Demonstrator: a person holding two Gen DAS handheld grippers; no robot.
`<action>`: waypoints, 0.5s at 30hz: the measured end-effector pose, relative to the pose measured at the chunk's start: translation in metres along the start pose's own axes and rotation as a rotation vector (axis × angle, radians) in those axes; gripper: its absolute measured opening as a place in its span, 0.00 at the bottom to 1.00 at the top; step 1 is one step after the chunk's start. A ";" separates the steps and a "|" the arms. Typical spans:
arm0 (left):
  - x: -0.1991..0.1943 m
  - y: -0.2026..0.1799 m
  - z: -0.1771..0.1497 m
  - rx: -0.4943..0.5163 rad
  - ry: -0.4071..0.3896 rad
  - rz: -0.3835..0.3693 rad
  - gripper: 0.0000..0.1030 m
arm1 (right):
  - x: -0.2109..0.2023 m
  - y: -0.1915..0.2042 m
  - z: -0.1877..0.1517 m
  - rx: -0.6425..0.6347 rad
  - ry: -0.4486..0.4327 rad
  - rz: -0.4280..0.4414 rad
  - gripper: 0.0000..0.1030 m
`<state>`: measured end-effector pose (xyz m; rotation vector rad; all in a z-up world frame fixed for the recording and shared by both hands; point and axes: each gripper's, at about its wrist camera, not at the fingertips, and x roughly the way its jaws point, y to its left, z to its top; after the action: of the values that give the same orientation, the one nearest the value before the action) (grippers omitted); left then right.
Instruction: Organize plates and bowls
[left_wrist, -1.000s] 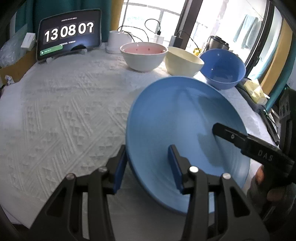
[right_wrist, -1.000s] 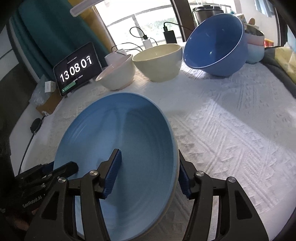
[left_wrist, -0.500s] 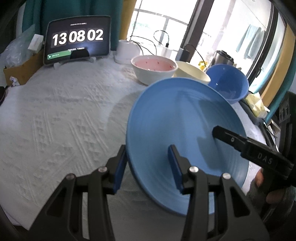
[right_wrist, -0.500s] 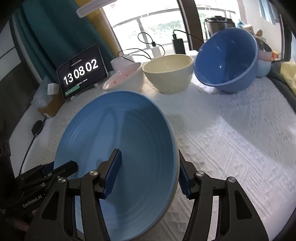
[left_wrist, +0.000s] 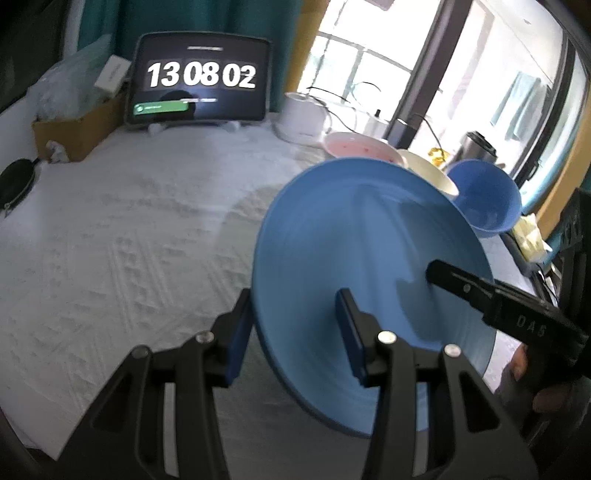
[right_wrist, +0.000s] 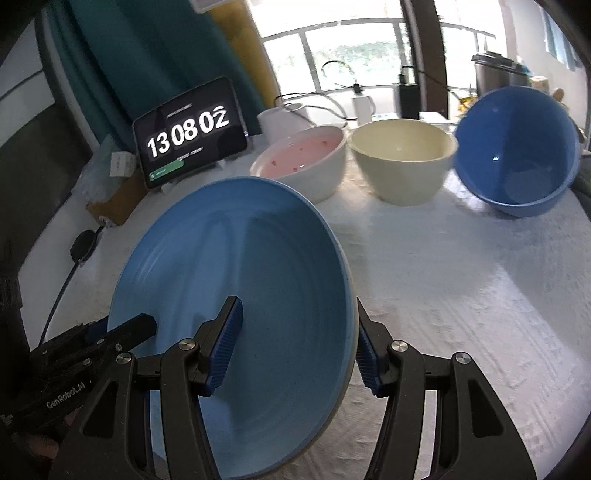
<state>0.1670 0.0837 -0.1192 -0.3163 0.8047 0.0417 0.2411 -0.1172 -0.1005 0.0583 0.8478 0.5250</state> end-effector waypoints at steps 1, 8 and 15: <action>0.001 0.004 0.001 -0.005 -0.002 0.004 0.44 | 0.003 0.003 0.001 -0.004 0.006 0.005 0.58; 0.004 0.029 0.009 -0.046 -0.013 0.027 0.44 | 0.027 0.024 0.012 -0.039 0.029 0.025 0.58; 0.011 0.049 0.016 -0.068 -0.009 0.055 0.44 | 0.047 0.039 0.024 -0.061 0.046 0.048 0.58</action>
<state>0.1784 0.1339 -0.1294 -0.3580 0.8043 0.1220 0.2674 -0.0578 -0.1073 0.0105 0.8758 0.5985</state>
